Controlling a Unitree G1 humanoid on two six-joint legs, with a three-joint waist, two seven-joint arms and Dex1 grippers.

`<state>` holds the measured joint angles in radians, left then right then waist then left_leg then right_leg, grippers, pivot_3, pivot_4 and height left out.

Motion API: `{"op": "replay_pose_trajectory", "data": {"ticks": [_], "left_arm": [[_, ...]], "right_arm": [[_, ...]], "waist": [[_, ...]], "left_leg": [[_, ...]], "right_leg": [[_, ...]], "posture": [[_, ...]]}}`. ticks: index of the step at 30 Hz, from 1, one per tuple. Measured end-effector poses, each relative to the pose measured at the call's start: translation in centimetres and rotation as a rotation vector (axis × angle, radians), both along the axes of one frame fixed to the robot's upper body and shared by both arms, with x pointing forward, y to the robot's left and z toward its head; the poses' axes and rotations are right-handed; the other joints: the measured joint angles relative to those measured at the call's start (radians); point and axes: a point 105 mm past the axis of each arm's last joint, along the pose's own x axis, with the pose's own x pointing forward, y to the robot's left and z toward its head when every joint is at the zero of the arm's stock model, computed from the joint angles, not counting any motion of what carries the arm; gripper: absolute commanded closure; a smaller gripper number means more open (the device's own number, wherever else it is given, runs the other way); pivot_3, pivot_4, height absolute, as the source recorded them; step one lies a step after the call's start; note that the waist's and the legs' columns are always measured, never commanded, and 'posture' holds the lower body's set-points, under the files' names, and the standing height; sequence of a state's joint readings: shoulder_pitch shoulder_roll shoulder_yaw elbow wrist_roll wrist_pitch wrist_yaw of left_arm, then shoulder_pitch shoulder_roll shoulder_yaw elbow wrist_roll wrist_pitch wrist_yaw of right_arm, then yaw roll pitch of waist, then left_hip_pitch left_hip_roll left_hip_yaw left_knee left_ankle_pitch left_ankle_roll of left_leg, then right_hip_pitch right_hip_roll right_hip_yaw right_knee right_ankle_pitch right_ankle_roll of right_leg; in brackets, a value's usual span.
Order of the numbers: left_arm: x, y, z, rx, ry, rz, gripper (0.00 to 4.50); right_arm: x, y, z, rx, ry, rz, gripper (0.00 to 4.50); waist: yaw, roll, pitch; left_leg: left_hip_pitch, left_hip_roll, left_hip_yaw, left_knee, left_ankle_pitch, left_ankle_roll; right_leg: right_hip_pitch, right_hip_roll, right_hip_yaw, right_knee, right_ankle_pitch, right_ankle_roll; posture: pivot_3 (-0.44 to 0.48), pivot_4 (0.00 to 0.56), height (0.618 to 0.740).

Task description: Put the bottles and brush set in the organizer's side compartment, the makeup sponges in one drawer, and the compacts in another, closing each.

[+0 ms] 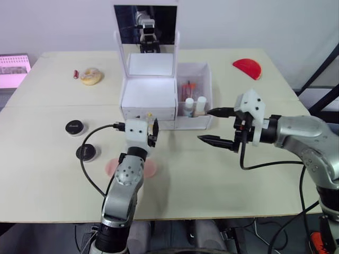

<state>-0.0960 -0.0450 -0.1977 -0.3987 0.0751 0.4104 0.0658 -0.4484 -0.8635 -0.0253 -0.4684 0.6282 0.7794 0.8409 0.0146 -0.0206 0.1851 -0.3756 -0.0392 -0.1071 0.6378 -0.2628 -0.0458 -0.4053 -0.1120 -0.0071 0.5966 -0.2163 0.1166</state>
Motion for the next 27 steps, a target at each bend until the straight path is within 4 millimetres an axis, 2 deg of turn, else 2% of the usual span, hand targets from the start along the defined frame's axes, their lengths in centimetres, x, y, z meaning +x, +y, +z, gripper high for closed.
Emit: {"op": "replay_pose_trajectory", "data": {"ticks": [19, 22, 25, 26, 27], "left_arm": [[0.1, -0.7, 0.9, -0.010, -0.042, -0.051, 1.56], [0.1, -0.7, 0.9, -0.013, -0.043, -0.052, 2.46], [0.2, -0.7, 1.0, -0.016, -0.047, -0.051, 4.01], [0.1, -0.7, 1.0, -0.018, -0.049, -0.053, 4.21], [0.1, -0.7, 1.0, -0.020, -0.049, -0.054, 4.20]], "right_arm": [[0.0, 0.0, 0.0, -0.001, 0.001, -0.002, 0.00], [0.0, 0.0, -0.1, -0.002, 0.003, -0.004, 0.00], [0.0, -0.1, -0.1, -0.003, 0.002, -0.006, 0.00], [0.0, -0.1, -0.1, -0.004, 0.002, -0.006, 0.00], [0.0, -0.1, -0.1, -0.004, 0.002, -0.007, 0.00]], "waist": [[0.000, 0.000, 0.000], [0.000, 0.000, 0.000], [0.000, 0.000, 0.000], [0.000, 0.000, 0.000], [0.000, 0.000, 0.000]], "left_leg": [[0.000, 0.000, 0.000, 0.000, 0.000, 0.000], [0.000, 0.000, 0.000, 0.000, 0.000, 0.000], [0.000, 0.000, 0.000, 0.000, 0.000, 0.000], [0.000, 0.000, 0.000, 0.000, 0.000, 0.000], [0.000, 0.000, 0.000, 0.000, 0.000, 0.000]], "right_leg": [[0.000, 0.000, 0.000, 0.000, 0.000, 0.001], [0.000, 0.000, 0.000, 0.000, 0.000, 0.000], [0.000, 0.000, 0.000, 0.000, 0.000, 0.000], [0.000, 0.000, 0.000, 0.000, 0.000, 0.000], [0.000, 0.000, 0.000, 0.000, 0.000, 0.000]], "posture": [[0.000, 0.150, 0.739], [0.000, 0.150, 0.739], [0.000, 0.150, 0.739], [0.000, 0.150, 0.739], [0.000, 0.150, 0.739]]}}
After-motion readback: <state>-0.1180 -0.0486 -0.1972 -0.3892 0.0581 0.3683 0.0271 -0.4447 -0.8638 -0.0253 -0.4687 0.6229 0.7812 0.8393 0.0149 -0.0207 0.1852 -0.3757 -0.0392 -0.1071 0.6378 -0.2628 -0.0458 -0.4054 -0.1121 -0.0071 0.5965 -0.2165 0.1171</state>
